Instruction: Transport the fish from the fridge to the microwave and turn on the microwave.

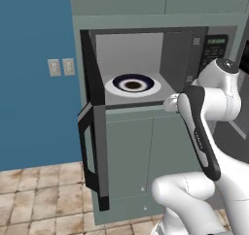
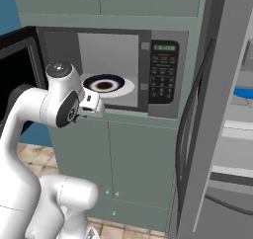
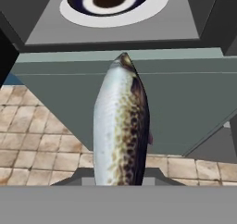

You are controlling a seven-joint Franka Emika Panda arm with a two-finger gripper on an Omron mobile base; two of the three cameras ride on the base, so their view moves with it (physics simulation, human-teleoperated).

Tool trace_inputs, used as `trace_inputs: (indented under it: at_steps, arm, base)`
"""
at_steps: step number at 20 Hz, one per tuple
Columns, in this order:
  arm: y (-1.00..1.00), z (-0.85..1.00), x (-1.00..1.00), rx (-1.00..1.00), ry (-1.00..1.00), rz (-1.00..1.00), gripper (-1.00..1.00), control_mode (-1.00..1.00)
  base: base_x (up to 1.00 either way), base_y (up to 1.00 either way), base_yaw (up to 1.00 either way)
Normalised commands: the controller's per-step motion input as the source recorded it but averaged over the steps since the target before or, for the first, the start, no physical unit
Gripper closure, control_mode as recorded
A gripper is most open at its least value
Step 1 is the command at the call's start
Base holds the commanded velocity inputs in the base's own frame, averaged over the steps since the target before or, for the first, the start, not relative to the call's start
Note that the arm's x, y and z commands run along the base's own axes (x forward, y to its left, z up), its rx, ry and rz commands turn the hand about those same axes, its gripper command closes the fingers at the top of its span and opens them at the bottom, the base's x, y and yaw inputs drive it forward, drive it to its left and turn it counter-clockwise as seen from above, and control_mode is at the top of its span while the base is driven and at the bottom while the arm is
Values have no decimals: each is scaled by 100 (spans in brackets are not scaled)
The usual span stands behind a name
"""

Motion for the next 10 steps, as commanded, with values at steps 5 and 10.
trace_inputs:
  at_steps: [5, 10]
  arm:
    - [0, 1, 10, 0, -3, 2, 100, -100]
    - [17, 11, 25, 0, -8, 6, 100, -100]
  base:
    - [0, 0, 0]
    - [0, 0, 0]
